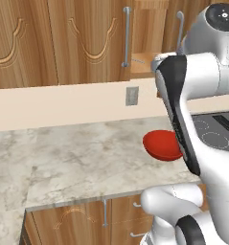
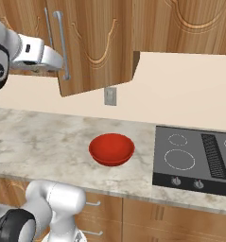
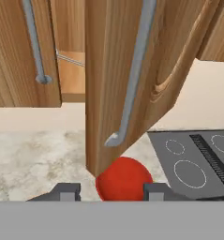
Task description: Open the cabinet and setup a tea strainer by placing it in the bowl upright.
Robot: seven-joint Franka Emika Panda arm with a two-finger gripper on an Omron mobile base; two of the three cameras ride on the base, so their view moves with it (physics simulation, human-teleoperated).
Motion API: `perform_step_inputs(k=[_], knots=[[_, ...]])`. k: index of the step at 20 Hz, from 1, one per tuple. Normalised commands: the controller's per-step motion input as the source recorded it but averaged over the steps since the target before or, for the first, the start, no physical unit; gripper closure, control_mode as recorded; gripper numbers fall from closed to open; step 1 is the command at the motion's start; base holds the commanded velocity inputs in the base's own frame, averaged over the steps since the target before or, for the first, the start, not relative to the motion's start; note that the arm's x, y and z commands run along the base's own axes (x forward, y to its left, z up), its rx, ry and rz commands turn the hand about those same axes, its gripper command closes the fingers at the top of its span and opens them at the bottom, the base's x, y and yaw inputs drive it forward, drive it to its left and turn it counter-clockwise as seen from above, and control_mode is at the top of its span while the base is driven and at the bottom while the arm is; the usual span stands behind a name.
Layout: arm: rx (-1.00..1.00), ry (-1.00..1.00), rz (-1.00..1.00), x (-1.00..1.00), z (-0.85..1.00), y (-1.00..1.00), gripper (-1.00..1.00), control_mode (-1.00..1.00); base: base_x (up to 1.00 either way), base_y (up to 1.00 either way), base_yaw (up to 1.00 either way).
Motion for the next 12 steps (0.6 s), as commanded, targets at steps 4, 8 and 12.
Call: perform_step_inputs(k=[4,8,12], knots=[[-0.30,0.23,-0.12,0.06,0.08,0.78,-1.00,-1.00,0.00,0.00,0.00],[-0.25,0.26,-0.04,0.30,-0.13,0.22,-1.00,-1.00,0.00,0.00,0.00],[-0.39,0.33,-0.06,0.62,-0.25,0.00,-1.00,-1.00,0.00,0.00,0.00]])
